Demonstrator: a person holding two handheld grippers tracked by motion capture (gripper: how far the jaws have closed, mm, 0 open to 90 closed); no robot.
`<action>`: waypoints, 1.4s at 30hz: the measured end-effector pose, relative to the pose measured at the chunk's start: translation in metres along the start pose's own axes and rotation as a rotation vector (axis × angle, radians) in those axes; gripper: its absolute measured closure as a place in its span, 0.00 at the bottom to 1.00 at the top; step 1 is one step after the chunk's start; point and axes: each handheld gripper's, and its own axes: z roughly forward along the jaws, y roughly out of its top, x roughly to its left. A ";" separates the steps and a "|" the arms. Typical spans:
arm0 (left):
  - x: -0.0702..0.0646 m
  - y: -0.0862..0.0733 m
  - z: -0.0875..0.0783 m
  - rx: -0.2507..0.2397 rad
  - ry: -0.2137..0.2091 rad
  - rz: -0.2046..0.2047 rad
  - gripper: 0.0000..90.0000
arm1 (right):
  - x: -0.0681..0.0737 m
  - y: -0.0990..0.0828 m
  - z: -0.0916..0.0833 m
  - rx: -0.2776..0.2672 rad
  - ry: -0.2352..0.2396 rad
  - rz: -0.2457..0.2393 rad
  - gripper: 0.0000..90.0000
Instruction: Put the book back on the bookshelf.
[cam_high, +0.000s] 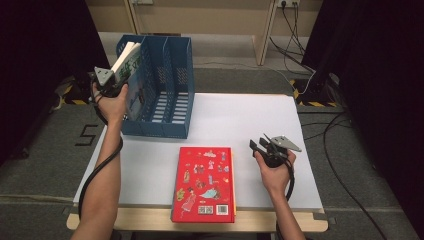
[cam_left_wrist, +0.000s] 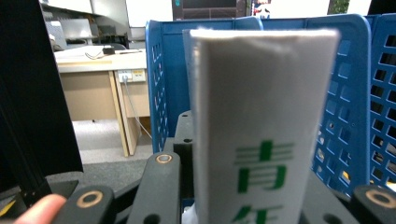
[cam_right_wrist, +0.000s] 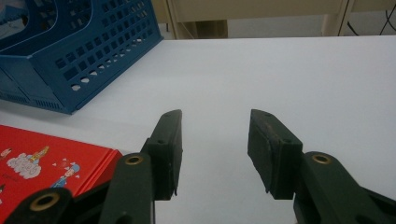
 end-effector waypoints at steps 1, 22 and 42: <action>0.000 0.000 0.000 0.000 0.000 0.000 0.80 | 0.000 0.000 0.000 0.000 0.000 0.000 0.62; 0.004 0.014 0.003 0.024 -0.030 -0.060 0.66 | 0.000 0.002 -0.002 -0.005 0.001 -0.001 0.62; 0.006 0.018 0.009 0.133 -0.033 -0.053 0.79 | 0.000 0.002 -0.001 0.005 0.005 0.004 0.62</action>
